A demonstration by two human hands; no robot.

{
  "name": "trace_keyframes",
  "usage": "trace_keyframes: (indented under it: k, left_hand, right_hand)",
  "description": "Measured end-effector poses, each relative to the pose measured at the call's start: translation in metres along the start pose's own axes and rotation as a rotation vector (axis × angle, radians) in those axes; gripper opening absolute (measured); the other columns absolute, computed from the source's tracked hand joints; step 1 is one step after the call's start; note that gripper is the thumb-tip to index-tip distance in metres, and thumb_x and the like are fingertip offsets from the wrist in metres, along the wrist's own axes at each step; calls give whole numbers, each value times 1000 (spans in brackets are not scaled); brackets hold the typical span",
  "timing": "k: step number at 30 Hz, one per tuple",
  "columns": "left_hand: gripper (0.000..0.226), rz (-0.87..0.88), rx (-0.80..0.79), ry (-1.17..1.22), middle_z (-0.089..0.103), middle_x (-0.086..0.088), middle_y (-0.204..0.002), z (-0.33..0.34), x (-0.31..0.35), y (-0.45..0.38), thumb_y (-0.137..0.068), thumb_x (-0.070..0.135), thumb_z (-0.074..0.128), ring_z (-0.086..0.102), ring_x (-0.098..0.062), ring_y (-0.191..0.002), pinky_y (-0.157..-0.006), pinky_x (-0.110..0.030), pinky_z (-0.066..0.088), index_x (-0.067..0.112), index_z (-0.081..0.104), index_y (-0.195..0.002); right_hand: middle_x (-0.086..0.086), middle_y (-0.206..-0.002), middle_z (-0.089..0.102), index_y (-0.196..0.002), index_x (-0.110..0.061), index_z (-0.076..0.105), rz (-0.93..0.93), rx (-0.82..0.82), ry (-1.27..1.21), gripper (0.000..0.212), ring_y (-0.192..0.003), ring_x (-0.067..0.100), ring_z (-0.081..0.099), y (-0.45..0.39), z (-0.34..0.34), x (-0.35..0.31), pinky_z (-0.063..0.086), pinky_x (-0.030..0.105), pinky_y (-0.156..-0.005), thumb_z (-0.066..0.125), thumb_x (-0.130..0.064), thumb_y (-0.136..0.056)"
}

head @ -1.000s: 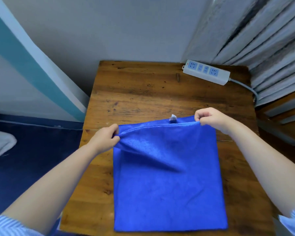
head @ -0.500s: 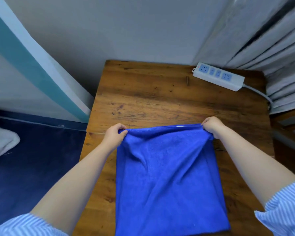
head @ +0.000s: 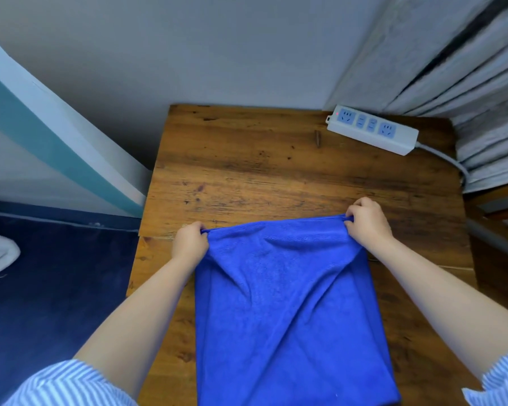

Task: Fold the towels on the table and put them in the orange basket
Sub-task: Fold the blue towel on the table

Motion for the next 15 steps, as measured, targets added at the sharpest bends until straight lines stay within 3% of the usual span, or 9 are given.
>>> trace_keyframes:
  k: [8, 11, 13, 15]
  left_hand:
    - [19, -32, -11, -93, 53, -19, -116, -3, -3, -4, -86, 9, 52, 51, -34, -108, -87, -36, 43, 3, 63, -101]
    - [8, -55, -61, -48, 62, -17, -101, -7, -1, -7, -82, 5, 54, 56, -33, -100, -76, -32, 43, 7, 62, -83]
    - [17, -70, -81, -27, 61, -12, -89, -7, -3, -10, -80, 3, 55, 57, -31, -96, -70, -28, 39, 14, 51, -67]
    - [15, -67, -100, -30, 62, -13, -93, -6, -3, -11, -80, 3, 56, 55, -29, -93, -70, -28, 38, 14, 50, -72]
  right_hand:
    - [15, -115, 61, -104, -3, 66, -67, -169, 93, 23, -110, 30, 53, -16, -6, -3, 45, 32, -91, 61, -11, -83]
    - [12, -108, 67, -99, -3, 69, -95, -267, 107, 22, -105, 26, 57, -21, -13, -7, 43, 26, -82, 64, -14, -81]
    - [10, -107, 68, -99, -3, 69, -119, -322, 87, 24, -101, 23, 58, -22, -19, -9, 39, 23, -76, 67, -16, -79]
    - [11, -103, 68, -97, -4, 70, -104, -368, 24, 21, -89, 20, 59, -23, -25, -7, 39, 22, -70, 68, -14, -78]
Point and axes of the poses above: each hand's wrist, its own y-axis away from the middle knuckle, its own z-axis out of the palm, x = y × z, the point moved 4 cm from there along -y, towards the middle knuckle
